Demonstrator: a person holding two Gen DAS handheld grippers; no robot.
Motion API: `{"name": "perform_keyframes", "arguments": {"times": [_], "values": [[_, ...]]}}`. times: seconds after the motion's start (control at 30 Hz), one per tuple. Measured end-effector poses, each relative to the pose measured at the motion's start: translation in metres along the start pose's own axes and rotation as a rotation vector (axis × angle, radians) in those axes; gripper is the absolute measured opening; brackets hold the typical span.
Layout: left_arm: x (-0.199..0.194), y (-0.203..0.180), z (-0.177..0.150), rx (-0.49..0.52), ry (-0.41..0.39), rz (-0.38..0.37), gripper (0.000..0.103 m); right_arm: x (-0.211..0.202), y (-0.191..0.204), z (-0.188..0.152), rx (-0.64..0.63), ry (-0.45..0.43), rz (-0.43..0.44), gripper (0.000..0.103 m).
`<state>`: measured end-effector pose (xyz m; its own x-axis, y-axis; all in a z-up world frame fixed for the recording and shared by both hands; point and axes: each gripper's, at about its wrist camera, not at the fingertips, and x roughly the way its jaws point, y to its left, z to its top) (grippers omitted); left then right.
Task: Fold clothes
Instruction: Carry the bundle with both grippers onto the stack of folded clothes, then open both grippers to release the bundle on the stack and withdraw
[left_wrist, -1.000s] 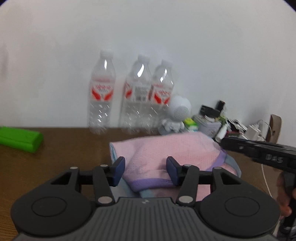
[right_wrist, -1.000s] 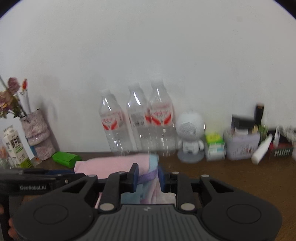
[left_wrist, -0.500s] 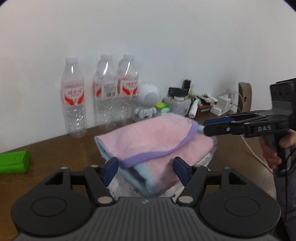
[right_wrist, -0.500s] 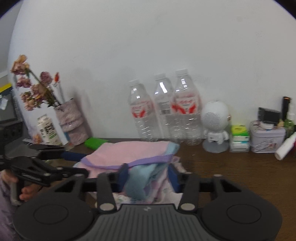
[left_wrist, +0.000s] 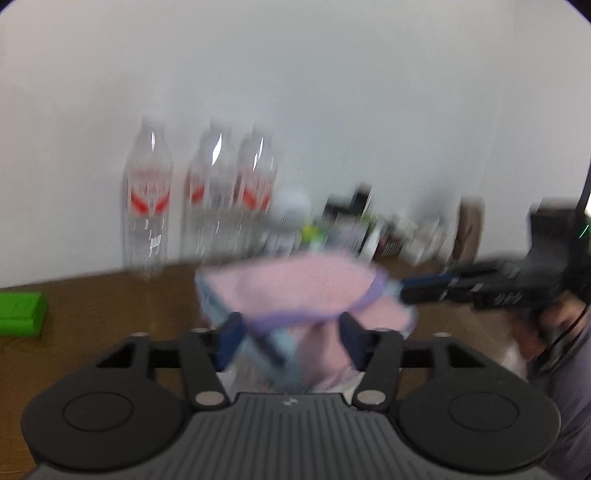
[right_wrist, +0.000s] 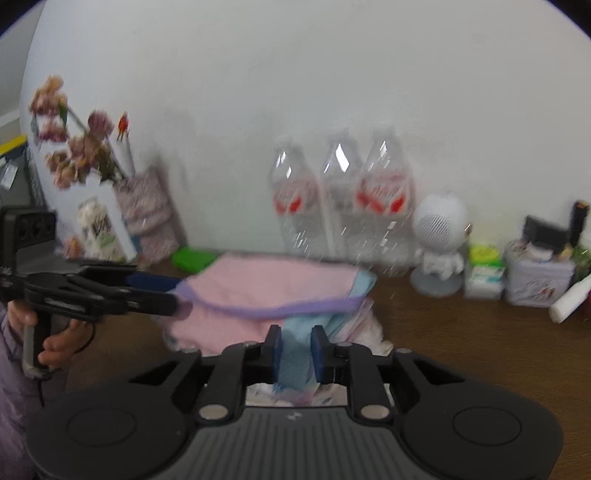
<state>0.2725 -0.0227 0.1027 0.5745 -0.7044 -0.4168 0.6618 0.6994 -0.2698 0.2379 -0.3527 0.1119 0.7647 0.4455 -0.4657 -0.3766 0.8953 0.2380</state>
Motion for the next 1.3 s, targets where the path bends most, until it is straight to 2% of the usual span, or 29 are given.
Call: {"name": "perform_keyframes", "arguments": {"times": [0.03, 0.07, 0.17, 0.23, 0.3, 0.37, 0.43, 0.5, 0.63, 0.73, 0.8, 0.87, 0.93, 1.03, 1.2, 1.3], "values": [[-0.006, 0.001, 0.002, -0.016, -0.030, -0.014, 0.067, -0.002, -0.001, 0.002, 0.017, -0.039, -0.018, 0.019], [-0.007, -0.001, 0.004, -0.025, -0.052, 0.010, 0.067, -0.002, -0.001, 0.003, 0.037, -0.080, -0.040, 0.019], [0.009, -0.007, 0.003, -0.062, -0.079, 0.167, 0.067, 0.005, -0.001, 0.004, 0.103, -0.190, -0.082, 0.021], [0.027, -0.010, -0.004, -0.044, -0.017, 0.197, 0.064, 0.018, 0.004, 0.002, 0.110, -0.180, -0.073, 0.021], [0.039, -0.010, -0.008, -0.018, 0.030, 0.212, 0.062, 0.031, 0.010, -0.001, 0.078, -0.124, -0.065, 0.020], [0.039, -0.007, -0.010, -0.030, 0.036, 0.205, 0.064, 0.043, 0.013, -0.004, 0.048, -0.037, -0.074, 0.019], [0.037, -0.004, -0.010, -0.039, 0.042, 0.186, 0.068, 0.045, 0.006, -0.006, 0.065, -0.007, -0.099, 0.025], [0.033, -0.003, -0.010, -0.032, 0.032, 0.201, 0.068, 0.035, 0.000, -0.003, 0.094, -0.033, -0.114, 0.033], [0.024, -0.003, -0.007, -0.035, 0.001, 0.219, 0.068, 0.016, 0.000, 0.003, 0.086, -0.099, -0.135, 0.033], [0.019, -0.005, -0.002, -0.037, -0.026, 0.223, 0.067, 0.015, 0.005, 0.005, 0.067, -0.094, -0.119, 0.033], [0.018, -0.008, -0.001, -0.025, -0.016, 0.197, 0.062, 0.019, 0.009, 0.004, 0.047, -0.067, -0.103, 0.032], [0.019, -0.014, -0.002, 0.008, 0.007, 0.161, 0.051, 0.027, 0.014, 0.001, 0.031, -0.019, -0.086, 0.032], [0.026, -0.015, -0.005, 0.034, 0.052, 0.140, 0.045, 0.034, 0.015, -0.002, 0.025, 0.017, -0.094, 0.026], [0.033, -0.011, -0.008, 0.021, 0.091, 0.140, 0.047, 0.039, 0.014, -0.005, 0.024, 0.054, -0.111, 0.025], [0.029, -0.007, -0.008, 0.003, 0.079, 0.144, 0.053, 0.022, 0.012, 0.002, 0.039, -0.033, -0.130, 0.026], [0.027, -0.005, -0.007, -0.012, 0.069, 0.148, 0.054, 0.013, 0.000, 0.003, 0.133, -0.179, -0.173, 0.030]]}}
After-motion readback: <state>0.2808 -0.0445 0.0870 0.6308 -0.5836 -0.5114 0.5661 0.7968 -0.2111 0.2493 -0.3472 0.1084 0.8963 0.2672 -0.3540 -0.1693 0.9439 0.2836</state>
